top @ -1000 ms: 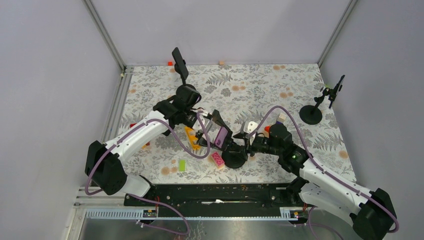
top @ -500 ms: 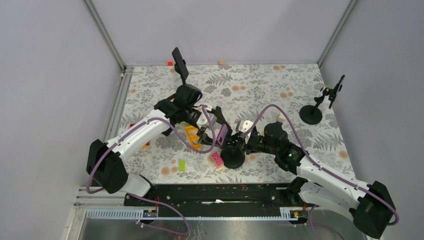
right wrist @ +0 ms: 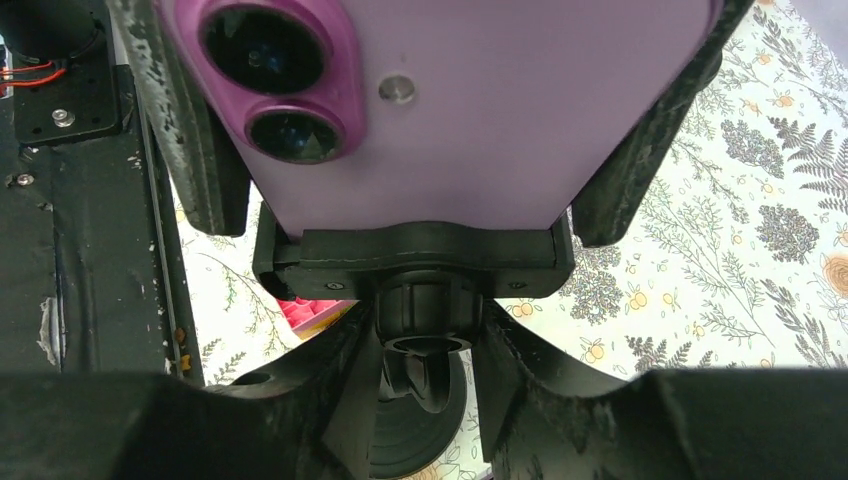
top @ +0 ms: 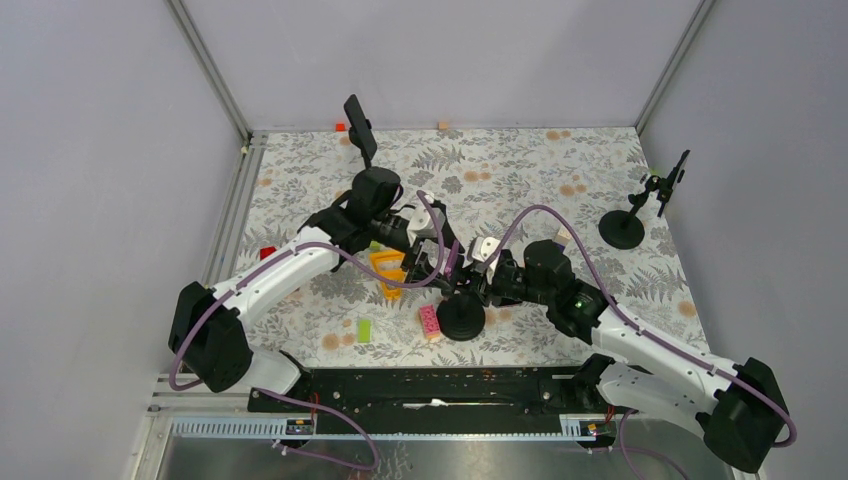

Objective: Remove the phone from the phone stand

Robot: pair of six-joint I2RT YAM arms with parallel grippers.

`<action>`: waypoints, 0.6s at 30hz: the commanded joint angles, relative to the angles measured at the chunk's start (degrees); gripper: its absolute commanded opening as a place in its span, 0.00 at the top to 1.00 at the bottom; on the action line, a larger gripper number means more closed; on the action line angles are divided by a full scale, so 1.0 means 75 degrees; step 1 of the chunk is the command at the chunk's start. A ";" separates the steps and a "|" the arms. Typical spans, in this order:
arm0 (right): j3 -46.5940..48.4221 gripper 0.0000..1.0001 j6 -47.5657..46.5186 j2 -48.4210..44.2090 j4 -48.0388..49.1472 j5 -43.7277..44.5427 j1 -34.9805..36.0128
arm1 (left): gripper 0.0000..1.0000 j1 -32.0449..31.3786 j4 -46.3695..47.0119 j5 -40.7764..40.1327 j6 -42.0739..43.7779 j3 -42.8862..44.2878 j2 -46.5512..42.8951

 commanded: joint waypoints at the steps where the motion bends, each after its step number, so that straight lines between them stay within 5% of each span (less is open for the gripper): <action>1: 0.0599 0.60 -0.0199 -0.0005 0.0482 -0.0613 0.0161 | 1.00 0.0013 0.0888 -0.0127 -0.0450 0.0193 0.0097; 3: 0.0616 0.70 -0.0215 0.0018 0.0482 -0.0653 0.0159 | 0.99 0.0018 0.0891 -0.0126 -0.0522 0.0213 0.0126; 6: 0.0627 0.99 -0.0194 0.0107 0.0501 -0.0609 0.0147 | 0.86 0.0007 0.0883 -0.0258 -0.0676 0.0181 0.0112; 12: 0.0404 1.00 0.0355 0.0166 0.0998 -0.0495 0.0154 | 0.40 0.0007 0.1084 -0.0606 -0.0992 -0.0143 -0.0080; 18: 0.0298 1.00 0.0487 0.0074 0.1164 -0.0397 0.0161 | 0.31 0.0007 0.1305 -0.0747 -0.1266 -0.0369 -0.0176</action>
